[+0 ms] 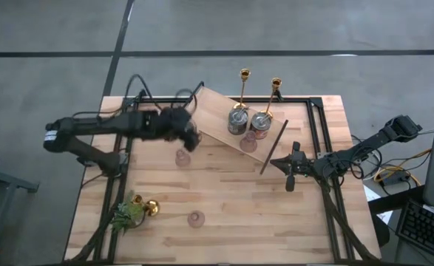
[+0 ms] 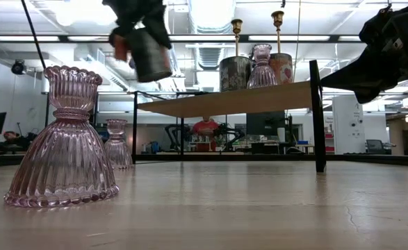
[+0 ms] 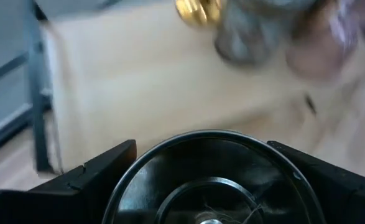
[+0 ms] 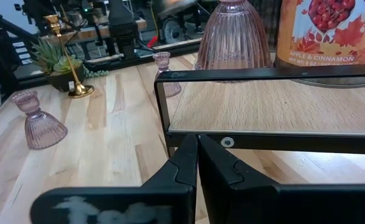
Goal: Pick & Place candle stick holders
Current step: Put the silver scented candle on the shelf aligned with the other silver scented candles, then put the gold candle holder on the shelf aligned with the other gold candle holders
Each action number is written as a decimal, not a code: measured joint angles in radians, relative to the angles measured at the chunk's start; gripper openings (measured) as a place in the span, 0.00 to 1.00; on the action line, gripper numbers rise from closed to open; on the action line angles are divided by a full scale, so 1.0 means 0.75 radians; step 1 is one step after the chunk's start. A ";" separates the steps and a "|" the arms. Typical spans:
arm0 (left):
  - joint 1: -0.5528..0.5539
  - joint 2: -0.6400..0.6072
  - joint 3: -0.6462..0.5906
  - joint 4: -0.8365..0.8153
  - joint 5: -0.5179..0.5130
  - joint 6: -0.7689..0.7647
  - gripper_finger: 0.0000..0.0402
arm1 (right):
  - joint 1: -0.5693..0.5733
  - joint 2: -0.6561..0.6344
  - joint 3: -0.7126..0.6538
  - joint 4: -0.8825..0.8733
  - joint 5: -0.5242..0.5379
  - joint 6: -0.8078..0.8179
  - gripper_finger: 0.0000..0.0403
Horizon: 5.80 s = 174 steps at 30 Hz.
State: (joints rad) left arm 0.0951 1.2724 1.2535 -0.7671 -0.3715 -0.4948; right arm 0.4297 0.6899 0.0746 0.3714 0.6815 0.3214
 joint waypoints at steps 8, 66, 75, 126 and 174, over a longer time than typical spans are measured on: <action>0.309 0.038 0.075 0.199 0.171 0.070 0.86 | 0.000 0.000 0.000 0.000 0.000 0.000 0.02; 0.409 0.634 0.635 0.129 0.250 0.383 0.99 | -0.001 0.000 0.000 0.000 0.000 0.000 0.02; 0.380 0.472 0.635 -0.142 0.277 0.497 0.98 | 0.000 0.000 0.000 0.000 0.000 0.000 0.02; -1.390 0.025 0.057 -0.929 0.224 -1.233 0.98 | 0.000 -0.001 0.000 0.000 0.000 0.000 0.02; -1.507 0.026 -0.349 -0.558 -0.079 -1.319 0.32 | 0.000 -0.001 0.000 0.000 0.000 0.000 0.02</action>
State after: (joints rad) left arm -1.0351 1.2919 0.9920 -1.1858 -0.4306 -1.4843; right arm 0.4295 0.6895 0.0746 0.3714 0.6815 0.3218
